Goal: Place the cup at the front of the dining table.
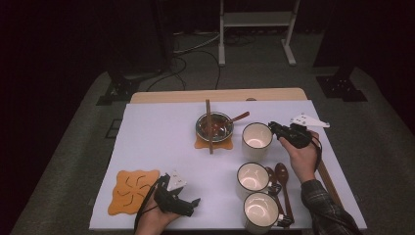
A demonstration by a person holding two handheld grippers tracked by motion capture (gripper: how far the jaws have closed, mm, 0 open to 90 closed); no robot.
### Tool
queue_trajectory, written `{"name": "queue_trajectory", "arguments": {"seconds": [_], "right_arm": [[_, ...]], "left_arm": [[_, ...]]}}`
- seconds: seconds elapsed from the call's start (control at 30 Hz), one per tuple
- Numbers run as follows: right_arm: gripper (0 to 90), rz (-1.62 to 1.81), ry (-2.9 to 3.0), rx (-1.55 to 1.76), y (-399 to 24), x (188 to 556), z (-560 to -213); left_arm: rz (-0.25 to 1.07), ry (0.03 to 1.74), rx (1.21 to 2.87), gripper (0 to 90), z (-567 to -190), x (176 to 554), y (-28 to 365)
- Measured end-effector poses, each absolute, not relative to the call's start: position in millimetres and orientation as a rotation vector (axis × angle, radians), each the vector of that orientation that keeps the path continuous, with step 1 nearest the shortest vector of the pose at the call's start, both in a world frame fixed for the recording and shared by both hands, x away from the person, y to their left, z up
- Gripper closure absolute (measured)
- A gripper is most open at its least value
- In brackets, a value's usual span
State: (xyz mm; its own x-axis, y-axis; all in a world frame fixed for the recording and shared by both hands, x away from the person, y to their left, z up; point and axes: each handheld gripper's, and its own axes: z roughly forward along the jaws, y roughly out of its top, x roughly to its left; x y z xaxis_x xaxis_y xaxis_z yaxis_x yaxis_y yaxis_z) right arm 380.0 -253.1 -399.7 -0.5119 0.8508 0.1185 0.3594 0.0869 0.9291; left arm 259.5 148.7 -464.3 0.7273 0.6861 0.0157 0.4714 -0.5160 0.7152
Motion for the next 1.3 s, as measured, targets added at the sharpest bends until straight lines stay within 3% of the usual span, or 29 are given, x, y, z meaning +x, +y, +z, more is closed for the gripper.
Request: {"name": "queue_trajectory", "arguments": {"seconds": [1.3], "right_arm": [[82.0,1.482,1.939,1.137,-203,402,-346]], "left_arm": [[0.389,0.868,2.214,0.4,-464,260,149]]}}
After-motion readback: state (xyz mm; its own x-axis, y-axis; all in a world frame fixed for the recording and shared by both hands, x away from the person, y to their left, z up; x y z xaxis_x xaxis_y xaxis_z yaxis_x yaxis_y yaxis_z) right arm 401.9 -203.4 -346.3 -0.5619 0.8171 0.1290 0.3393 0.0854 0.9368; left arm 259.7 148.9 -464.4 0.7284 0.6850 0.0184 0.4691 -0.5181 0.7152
